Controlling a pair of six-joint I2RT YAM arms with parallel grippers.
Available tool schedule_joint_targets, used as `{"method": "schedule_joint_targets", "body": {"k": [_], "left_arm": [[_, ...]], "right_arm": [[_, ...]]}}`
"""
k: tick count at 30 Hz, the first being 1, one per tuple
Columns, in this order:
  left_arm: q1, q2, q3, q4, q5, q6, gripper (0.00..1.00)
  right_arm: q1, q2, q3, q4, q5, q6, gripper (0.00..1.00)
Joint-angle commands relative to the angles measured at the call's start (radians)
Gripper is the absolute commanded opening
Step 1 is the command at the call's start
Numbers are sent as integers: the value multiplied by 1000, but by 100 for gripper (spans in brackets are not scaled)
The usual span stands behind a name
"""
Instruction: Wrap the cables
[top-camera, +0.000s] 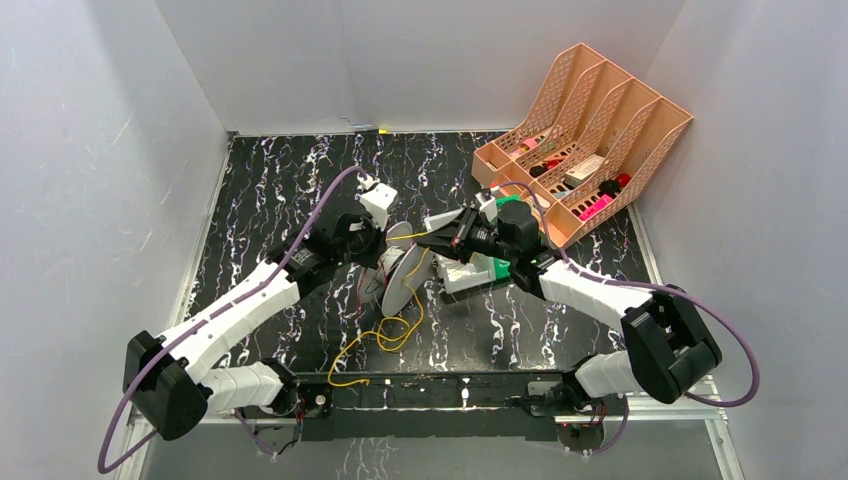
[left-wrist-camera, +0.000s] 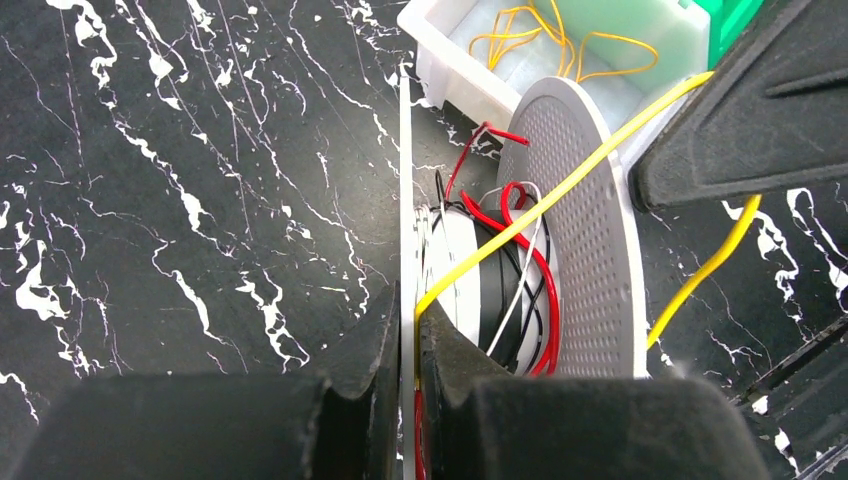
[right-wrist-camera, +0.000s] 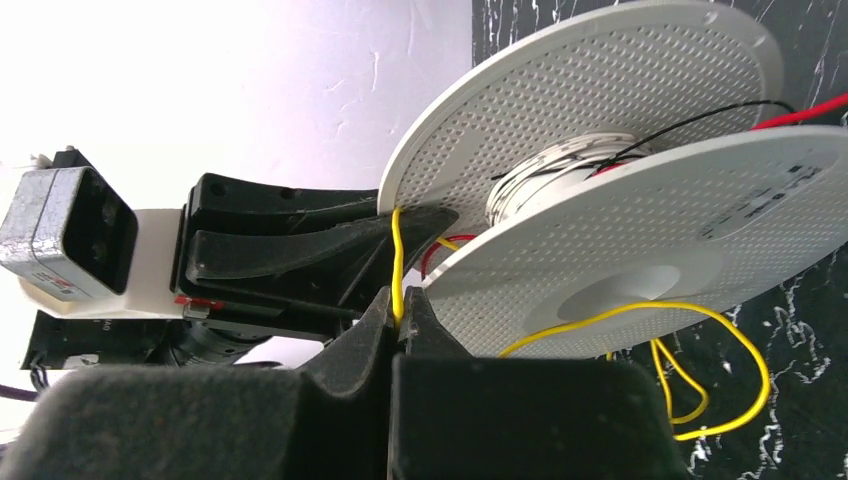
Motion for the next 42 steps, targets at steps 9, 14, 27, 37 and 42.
{"method": "schedule_joint_targets", "body": {"k": [9, 14, 27, 37, 42], "left_arm": [[14, -120, 53, -115, 1, -2, 0], [14, -139, 90, -150, 22, -14, 0], [14, -150, 301, -310, -47, -69, 0], [14, -82, 421, -347, -162, -118, 0], [14, -65, 458, -356, -172, -132, 0]], "right_arm": [[-82, -31, 91, -187, 77, -329, 12], [-86, -24, 98, -227, 92, -415, 15], [-86, -97, 24, -241, 42, -570, 34], [-32, -194, -47, -186, -10, -687, 47], [79, -166, -38, -161, 74, -765, 52]]}}
